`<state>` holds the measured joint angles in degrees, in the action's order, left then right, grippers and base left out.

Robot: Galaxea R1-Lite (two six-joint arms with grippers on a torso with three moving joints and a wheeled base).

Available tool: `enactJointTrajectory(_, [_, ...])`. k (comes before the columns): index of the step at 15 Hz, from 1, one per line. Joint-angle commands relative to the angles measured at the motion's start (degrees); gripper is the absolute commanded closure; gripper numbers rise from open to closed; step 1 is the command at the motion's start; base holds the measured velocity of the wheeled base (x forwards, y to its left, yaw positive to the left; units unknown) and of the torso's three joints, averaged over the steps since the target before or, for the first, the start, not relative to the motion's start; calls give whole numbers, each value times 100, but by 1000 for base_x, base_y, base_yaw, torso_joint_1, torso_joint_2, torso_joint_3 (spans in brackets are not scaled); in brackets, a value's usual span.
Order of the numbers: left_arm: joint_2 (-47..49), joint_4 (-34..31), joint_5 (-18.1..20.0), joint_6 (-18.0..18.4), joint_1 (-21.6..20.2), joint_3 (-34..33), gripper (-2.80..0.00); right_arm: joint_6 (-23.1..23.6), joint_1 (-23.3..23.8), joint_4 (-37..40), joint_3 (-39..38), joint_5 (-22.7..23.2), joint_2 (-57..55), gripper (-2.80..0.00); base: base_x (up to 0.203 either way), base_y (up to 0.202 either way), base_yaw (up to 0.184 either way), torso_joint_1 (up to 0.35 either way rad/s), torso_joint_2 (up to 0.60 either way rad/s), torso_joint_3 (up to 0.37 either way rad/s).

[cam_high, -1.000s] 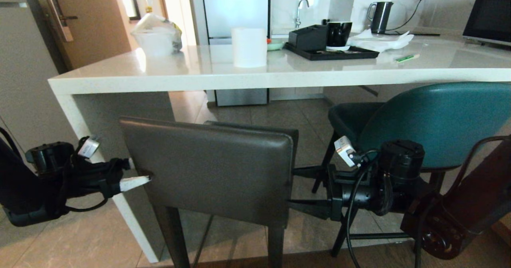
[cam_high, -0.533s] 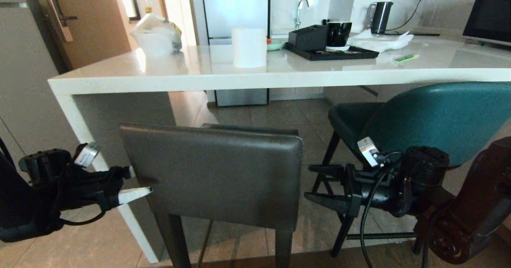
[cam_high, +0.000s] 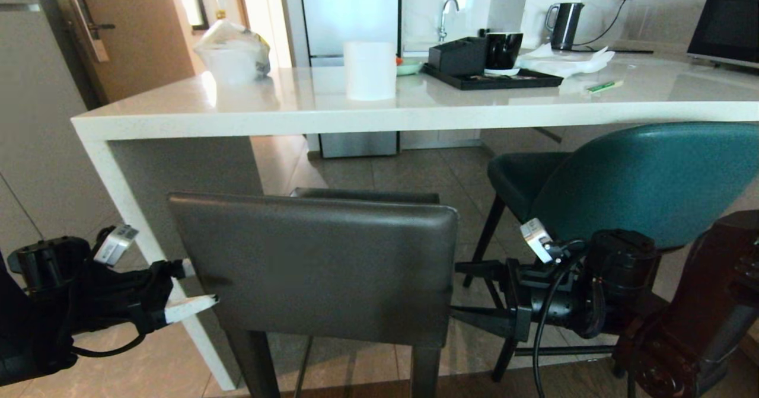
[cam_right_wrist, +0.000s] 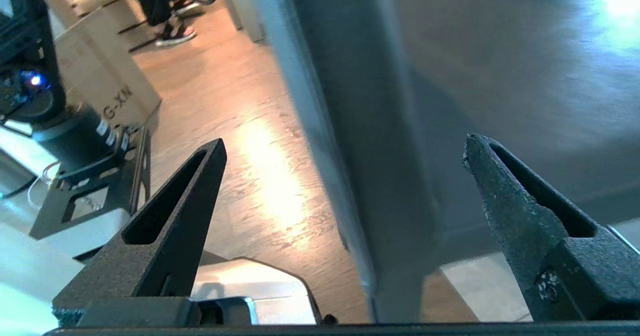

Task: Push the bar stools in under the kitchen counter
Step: Pull the gray chair out from under the dining table

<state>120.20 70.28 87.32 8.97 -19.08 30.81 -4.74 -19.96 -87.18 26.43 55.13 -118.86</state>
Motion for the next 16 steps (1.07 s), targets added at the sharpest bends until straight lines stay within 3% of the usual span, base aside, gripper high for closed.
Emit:
enactJointTrajectory(1, [-14, 47, 34, 8, -52, 2, -280, 104, -85, -49, 11, 24, -106, -280, 0, 0, 0, 0, 0, 0])
enactJointTrajectory(3, [-71, 47, 34, 12, -87, -25, -280, 596, -166, -49, 48, -34, -288, -280, 0, 0, 0, 0, 0, 0])
enactJointTrajectory(16, [44, 74, 34, 26, -184, 104, -280, 615, -381, -49, 47, -116, -348, -280, 0, 0, 0, 0, 0, 0])
